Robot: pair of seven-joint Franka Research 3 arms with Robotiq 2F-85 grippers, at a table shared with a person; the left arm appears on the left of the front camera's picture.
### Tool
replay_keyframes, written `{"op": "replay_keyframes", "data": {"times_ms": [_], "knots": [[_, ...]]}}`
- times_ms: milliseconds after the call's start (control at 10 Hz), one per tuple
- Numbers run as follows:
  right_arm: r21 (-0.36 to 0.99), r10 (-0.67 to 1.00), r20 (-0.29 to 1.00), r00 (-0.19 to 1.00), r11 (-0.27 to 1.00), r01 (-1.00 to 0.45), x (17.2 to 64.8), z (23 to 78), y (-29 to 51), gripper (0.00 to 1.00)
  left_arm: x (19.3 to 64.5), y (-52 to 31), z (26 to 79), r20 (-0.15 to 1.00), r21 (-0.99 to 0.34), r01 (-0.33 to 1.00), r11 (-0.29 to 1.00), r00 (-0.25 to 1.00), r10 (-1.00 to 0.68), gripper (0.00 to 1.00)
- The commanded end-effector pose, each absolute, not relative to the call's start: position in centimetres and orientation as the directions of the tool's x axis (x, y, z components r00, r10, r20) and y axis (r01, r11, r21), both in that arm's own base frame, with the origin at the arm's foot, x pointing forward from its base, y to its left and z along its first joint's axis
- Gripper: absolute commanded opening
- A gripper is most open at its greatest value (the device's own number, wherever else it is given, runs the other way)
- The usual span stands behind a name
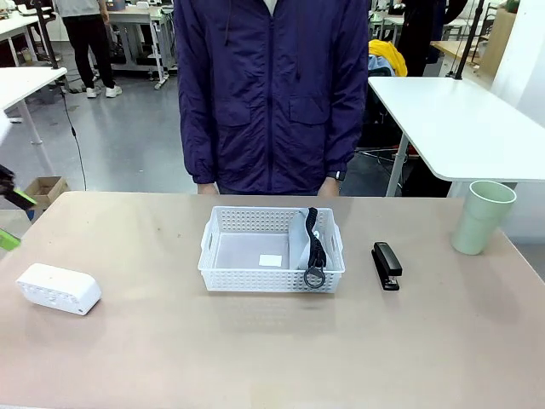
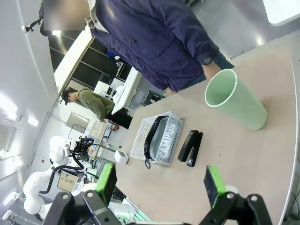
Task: Efficiently arrange items inside the basket to fit them all.
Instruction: Pick up the Digital clock and place it inside the Organizing basket.
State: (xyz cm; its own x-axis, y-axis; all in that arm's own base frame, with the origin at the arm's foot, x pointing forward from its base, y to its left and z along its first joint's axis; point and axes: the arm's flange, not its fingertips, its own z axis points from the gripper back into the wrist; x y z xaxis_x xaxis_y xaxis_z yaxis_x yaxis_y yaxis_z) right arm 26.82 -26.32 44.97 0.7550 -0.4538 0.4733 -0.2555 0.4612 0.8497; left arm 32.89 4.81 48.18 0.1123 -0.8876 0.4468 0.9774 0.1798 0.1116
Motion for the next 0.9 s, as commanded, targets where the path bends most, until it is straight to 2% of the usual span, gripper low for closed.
{"op": "replay_keyframes", "data": {"times_ms": [0, 100, 600, 800], "knots": [[0.839, -0.453, 0.502, 0.737, 0.461, -0.288, 27.0, 45.1, -26.5, 1.0, 28.7, 1.8, 42.3, 0.398, 0.055, 0.955, 0.293, 0.248, -0.883, 1.0], [0.839, -0.453, 0.502, 0.737, 0.461, -0.288, 27.0, 45.1, -26.5, 1.0, 32.9, 4.8, 48.2, 0.447, 0.112, 0.977, 0.18, 0.112, -0.888, 1.0], [0.839, -0.453, 0.502, 0.737, 0.461, -0.288, 27.0, 45.1, -26.5, 1.0, 33.1, 4.6, 48.3, 0.454, 0.107, 0.974, 0.202, 0.133, -0.881, 1.0], [0.839, -0.453, 0.502, 0.737, 0.461, -0.288, 27.0, 45.1, -26.5, 1.0, 33.2, 3.9, 45.4, 0.381, 0.109, 0.977, 0.181, 0.127, -0.916, 1.0]]}}
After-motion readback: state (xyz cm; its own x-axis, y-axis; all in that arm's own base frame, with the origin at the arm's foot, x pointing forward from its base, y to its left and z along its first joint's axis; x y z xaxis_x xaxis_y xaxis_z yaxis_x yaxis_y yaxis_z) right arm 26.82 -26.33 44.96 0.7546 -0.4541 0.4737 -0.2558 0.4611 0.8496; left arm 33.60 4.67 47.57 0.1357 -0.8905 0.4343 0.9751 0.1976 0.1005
